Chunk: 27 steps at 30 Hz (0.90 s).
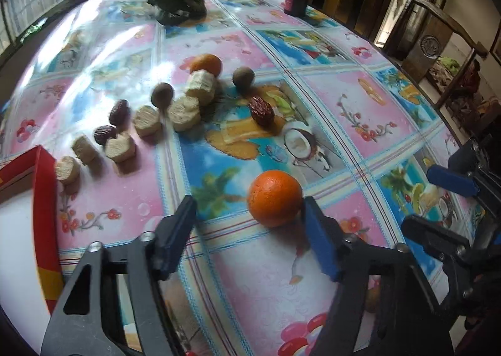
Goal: Organize fruits
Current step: 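Grasp the orange with the left gripper while the right gripper grasps a brown round fruit, then carry the orange and brown fruit into the red tray and open both grippers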
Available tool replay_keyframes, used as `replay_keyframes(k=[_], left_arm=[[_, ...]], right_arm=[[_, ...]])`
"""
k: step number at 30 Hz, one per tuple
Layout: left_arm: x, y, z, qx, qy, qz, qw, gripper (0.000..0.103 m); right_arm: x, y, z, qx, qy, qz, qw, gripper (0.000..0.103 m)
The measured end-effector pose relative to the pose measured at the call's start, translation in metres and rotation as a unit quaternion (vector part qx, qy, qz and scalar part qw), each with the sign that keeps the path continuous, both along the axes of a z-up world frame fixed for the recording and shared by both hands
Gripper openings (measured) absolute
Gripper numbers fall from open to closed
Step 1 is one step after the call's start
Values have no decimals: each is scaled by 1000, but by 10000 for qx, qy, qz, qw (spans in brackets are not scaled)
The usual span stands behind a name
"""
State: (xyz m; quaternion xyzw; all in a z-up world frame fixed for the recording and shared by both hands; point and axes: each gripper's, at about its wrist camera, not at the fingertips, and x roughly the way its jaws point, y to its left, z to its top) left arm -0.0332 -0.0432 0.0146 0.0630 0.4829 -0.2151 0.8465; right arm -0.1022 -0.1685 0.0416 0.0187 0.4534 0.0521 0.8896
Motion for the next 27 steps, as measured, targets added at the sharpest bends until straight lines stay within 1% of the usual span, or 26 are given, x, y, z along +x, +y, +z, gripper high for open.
replay_keyframes(k=[2,3,4,6,7,11,13,14,15,17,18,19,20,22,25,27], left_arm=[[-2,-1,1,-138,-23,-101,9999,47],[-3,-2,3,-219,34,-185,9996,33],[-4,-3,4,-200,50,-198,9996,33],[-6,-6,5,12,-90,-193,9998,33],[-7,-5,5,48,-111,-192,9997,33],[-7,3,7,-38,-44,-96,9999,33],[-8,6,9,-67,-37,-74,9999,33],[-8,8,10,-92,-24,-62,9999,33],[-8,9,11,-115,-21,-44,9999,33],[-10,13,13,-113,-29,-8,9999,33],[-11,15,14,-102,-39,10,9999,33],[-12,17,14,-89,-41,41,9999,33],[-13,20,15,-91,-33,84,9999,33],[-14,27,17,-153,-22,173,9997,33],[-17,38,23,-231,-56,290,9993,33],[-20,47,27,-259,-99,379,9989,33]], right_arm=[[-8,5,-1,66,71,223,9997,64],[-12,7,-2,130,102,327,9993,63],[-15,9,-2,185,128,412,9989,63],[-23,16,-5,272,202,626,9975,63],[-26,19,-6,309,235,738,9965,63],[-36,35,-10,392,254,1134,9924,61],[-38,44,-12,309,273,1281,9909,54],[-37,47,-14,262,292,1329,9904,47],[-37,51,-17,228,329,1377,9897,43],[-35,57,-22,169,388,1443,9886,38],[-34,60,-25,75,412,1414,9891,33],[-35,60,-25,-22,322,1388,9898,28],[-35,61,-25,-18,340,1413,9894,20],[-35,59,-22,111,356,1429,9890,20],[-31,62,-16,14,251,1399,9898,20],[-26,63,-12,172,214,1376,9901,20]])
